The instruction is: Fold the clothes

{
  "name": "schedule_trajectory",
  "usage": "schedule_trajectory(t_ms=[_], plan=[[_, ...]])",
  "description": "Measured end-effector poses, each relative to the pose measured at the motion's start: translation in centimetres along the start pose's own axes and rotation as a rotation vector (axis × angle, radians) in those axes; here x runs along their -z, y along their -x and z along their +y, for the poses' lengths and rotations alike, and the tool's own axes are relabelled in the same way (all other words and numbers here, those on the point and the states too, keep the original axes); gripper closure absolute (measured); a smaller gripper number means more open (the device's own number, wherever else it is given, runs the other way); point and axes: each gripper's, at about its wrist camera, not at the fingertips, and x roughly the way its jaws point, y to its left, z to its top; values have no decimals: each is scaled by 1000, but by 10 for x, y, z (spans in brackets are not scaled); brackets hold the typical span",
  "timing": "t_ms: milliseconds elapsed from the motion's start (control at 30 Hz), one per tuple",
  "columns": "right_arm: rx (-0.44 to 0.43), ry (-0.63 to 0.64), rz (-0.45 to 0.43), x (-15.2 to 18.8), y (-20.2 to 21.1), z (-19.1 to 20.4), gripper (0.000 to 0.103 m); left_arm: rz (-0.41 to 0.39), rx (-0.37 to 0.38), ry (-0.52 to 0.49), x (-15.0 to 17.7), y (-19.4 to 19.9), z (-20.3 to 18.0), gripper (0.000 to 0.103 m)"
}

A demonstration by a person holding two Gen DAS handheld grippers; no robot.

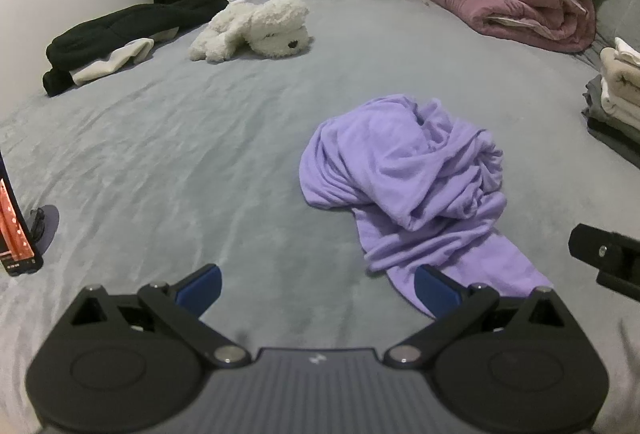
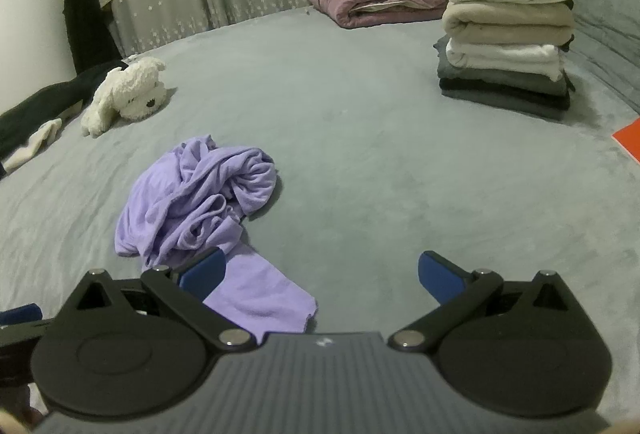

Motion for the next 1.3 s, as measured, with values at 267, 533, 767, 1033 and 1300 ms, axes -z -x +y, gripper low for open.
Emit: schedule_trajectory(t_ms=[267, 533, 767, 1033, 1300], plan=[[2, -6, 5, 5, -6, 3, 0, 4, 11, 11, 0, -2, 4, 0], [7, 0, 20, 6, -7, 2, 0, 4, 2, 6, -1, 0, 5, 0], [8, 6, 30, 6, -8, 3, 0, 5, -4, -2, -1, -2, 6, 0], [10, 14, 39, 6, -8, 3, 0, 5, -9, -7, -1, -2, 5, 0], [10, 18, 46, 6, -9, 4, 0, 7, -13, -15, 0, -1, 4, 0]])
